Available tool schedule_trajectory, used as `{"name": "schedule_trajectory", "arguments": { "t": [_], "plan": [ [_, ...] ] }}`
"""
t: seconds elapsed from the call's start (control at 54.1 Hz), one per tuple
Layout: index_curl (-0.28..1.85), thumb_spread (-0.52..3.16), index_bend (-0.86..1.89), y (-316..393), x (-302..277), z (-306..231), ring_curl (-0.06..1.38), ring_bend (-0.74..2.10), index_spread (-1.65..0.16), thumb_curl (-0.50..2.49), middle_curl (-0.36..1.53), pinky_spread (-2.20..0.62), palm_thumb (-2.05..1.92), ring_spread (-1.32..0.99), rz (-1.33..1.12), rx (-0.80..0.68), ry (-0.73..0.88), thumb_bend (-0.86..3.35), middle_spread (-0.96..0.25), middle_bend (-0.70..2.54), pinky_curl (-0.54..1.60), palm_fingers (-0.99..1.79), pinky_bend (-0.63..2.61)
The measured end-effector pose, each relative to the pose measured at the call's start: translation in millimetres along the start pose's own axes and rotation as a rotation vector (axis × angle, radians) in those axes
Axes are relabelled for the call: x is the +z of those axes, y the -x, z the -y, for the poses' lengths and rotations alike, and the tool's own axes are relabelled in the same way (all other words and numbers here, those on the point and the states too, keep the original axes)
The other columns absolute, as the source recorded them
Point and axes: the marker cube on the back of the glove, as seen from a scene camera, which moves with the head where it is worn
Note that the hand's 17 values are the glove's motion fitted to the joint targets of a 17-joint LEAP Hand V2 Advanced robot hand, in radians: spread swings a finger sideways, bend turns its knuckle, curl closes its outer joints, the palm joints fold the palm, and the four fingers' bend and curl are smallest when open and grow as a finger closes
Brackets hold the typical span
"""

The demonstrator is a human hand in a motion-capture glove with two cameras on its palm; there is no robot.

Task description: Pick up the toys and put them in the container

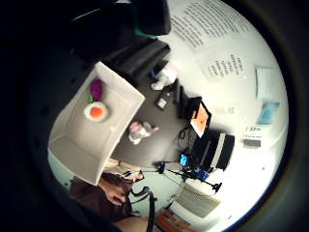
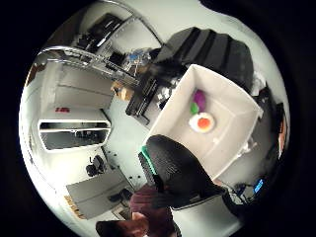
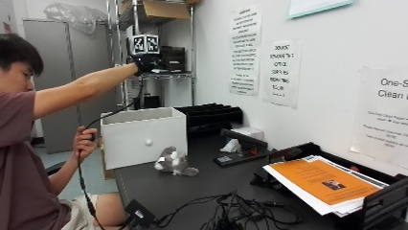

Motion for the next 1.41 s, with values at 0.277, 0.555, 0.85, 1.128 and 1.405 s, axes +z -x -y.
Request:
{"name": "schedule_trajectory", "arguments": {
  "t": [0.277,0.555,0.85,1.128,1.405],
  "plan": [
    [0.36,1.10,0.10,-78.5,-31.7,-57.4,0.22,0.35,-0.27,0.31,0.32,0.08,-0.08,0.04,-0.091,0.085,0.007,-0.06,-0.08,0.14,0.37,-0.19,0.90],
    [0.25,1.16,0.06,-157.0,28.3,-108.4,0.26,0.41,-0.27,0.29,0.30,0.07,-0.04,0.02,0.016,0.076,0.061,-0.04,-0.07,0.14,0.38,-0.18,0.97],
    [0.20,1.19,0.09,-198.7,237.6,-127.4,0.27,0.39,-0.27,0.28,0.28,0.07,-0.02,0.02,0.120,-0.009,0.253,-0.03,-0.05,0.14,0.37,-0.21,0.96],
    [0.13,1.11,0.00,-185.8,371.7,-119.2,0.27,0.31,-0.26,0.30,0.23,0.07,-0.03,0.04,0.058,-0.059,0.437,-0.04,-0.04,0.08,0.39,-0.41,1.08],
    [0.08,1.07,0.01,-197.1,400.1,-101.5,0.33,0.43,-0.27,0.31,0.29,0.04,0.00,-0.04,0.066,-0.048,0.207,-0.02,-0.10,0.31,0.36,0.04,0.99]
  ]
}}
